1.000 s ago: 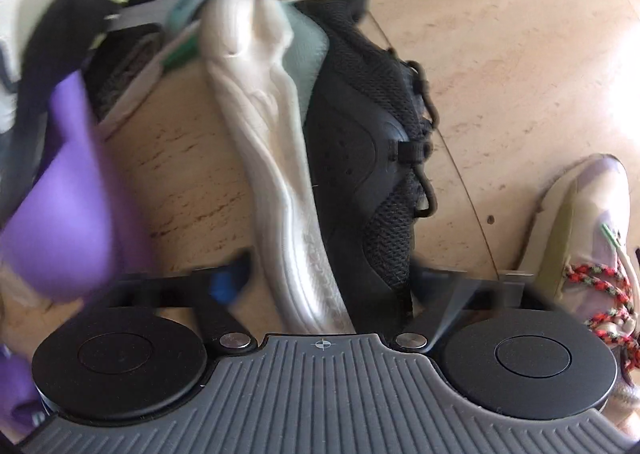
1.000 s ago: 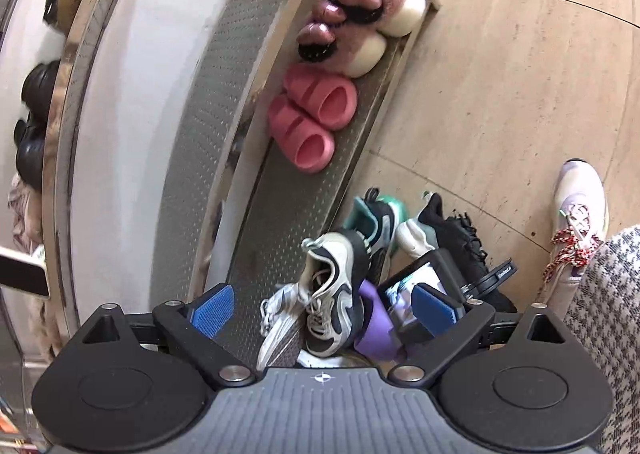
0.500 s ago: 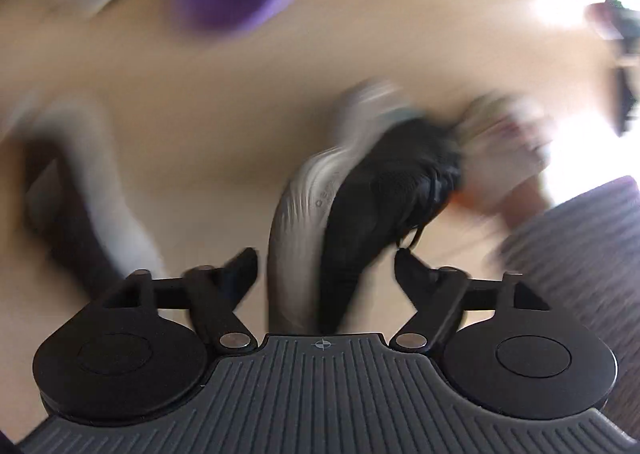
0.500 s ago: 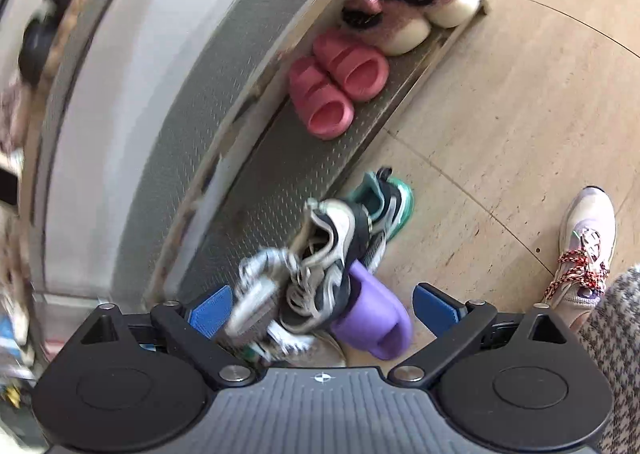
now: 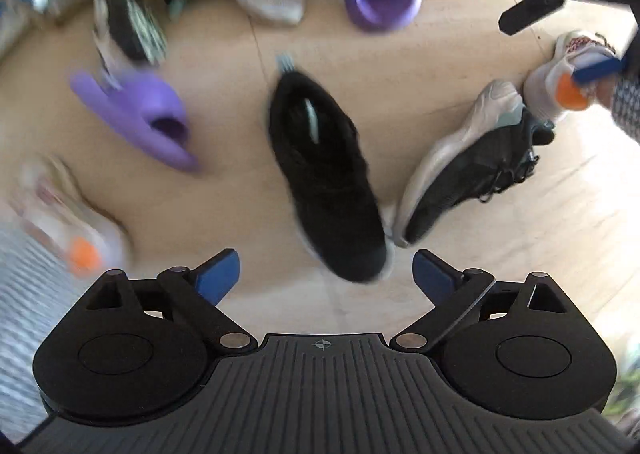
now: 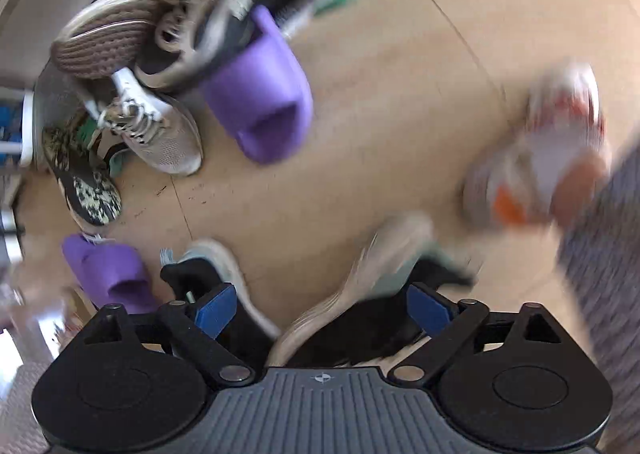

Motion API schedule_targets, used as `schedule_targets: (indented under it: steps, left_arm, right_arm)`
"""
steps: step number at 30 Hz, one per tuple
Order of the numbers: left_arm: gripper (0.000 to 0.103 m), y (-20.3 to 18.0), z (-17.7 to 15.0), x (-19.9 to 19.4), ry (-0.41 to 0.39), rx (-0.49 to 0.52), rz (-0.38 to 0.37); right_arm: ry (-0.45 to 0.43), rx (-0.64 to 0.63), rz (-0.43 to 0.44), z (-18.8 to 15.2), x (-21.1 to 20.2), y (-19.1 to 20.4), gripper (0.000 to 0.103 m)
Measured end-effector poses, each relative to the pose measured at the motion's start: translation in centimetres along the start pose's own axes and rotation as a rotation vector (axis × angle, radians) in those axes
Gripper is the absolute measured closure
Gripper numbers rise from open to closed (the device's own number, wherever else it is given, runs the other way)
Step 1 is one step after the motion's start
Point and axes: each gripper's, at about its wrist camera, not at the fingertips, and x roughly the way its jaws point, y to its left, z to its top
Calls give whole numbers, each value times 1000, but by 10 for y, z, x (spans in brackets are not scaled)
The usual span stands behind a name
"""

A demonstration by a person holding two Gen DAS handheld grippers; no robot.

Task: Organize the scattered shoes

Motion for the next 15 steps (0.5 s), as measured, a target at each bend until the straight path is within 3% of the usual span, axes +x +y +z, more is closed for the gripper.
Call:
schedule_targets:
  steps: [7, 12, 15]
  left_arm:
    - [9, -19, 14, -3, -46, 166, 94]
    - [9, -18, 22, 5, -20, 151, 41]
    - [8, -19, 23, 6, -6, 144, 47]
  right_arm:
    - [36, 449, -44, -47, 47, -72, 11]
    - [45, 319, -203, -47, 68, -85, 9]
    - [42, 278, -157, -37, 81, -90, 8]
